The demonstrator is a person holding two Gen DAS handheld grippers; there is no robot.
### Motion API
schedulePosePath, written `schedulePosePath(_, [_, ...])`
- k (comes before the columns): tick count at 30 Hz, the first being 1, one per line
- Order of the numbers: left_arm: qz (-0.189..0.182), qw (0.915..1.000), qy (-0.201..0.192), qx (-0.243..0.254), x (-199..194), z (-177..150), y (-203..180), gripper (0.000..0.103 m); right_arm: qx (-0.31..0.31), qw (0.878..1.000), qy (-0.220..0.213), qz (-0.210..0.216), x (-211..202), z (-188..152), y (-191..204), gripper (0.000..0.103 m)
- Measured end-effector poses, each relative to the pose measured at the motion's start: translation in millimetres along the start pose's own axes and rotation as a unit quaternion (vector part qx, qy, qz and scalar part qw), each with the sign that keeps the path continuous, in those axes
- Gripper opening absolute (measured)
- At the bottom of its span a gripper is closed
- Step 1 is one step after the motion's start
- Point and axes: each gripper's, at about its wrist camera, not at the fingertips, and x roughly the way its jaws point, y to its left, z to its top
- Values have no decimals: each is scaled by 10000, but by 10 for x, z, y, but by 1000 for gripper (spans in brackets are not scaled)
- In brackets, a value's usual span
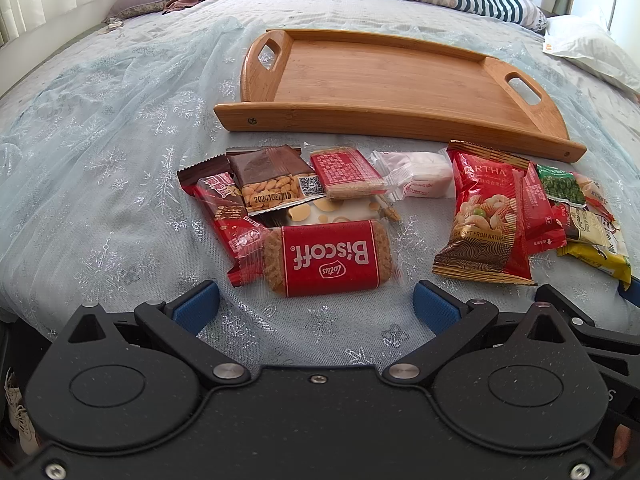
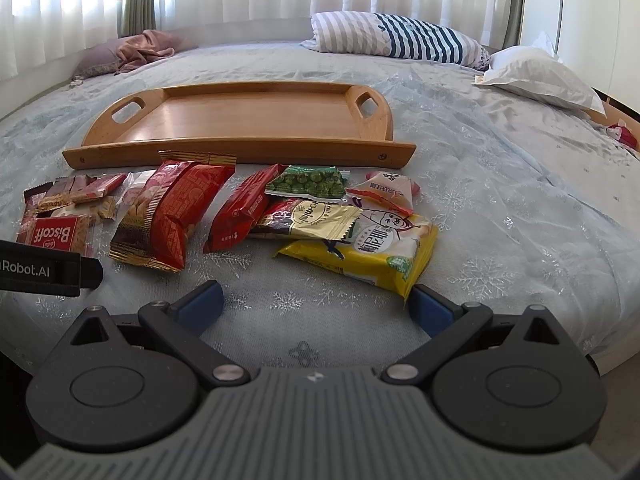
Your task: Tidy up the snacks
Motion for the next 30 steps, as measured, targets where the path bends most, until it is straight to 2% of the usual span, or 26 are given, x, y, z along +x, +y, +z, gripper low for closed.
schedulePosePath(9, [-29, 10000, -27, 0, 1, 10, 12, 103, 14, 10000, 17, -2, 1, 0, -3, 103])
schedulePosePath(17, [-168, 9991, -371, 104, -45, -90, 52, 103, 14, 10000, -80, 3, 11, -30, -9, 103])
schedulePosePath(20, [-154, 9990, -373, 194, -76, -84, 42, 103, 264, 9994, -176, 114, -35, -25, -71, 103])
schedulePosePath(21, [-170, 9990, -361, 216, -93, -72, 42, 102, 352, 9990, -220, 147, -53, -21, -90, 103])
schedulePosePath(23, [-243, 9985, -430, 232, -165, -59, 43, 93, 554, 9976, -363, 214, -107, -10, -139, 102])
schedulePosePath(25, [-213, 9978, -576, 258, -225, -55, 44, 91, 703, 9958, -530, 240, -157, 9, -180, 101])
schedulePosePath(30, [-160, 9942, -980, 424, -353, -49, -13, 80, 608, 9937, -937, -90, -220, 90, -185, 92])
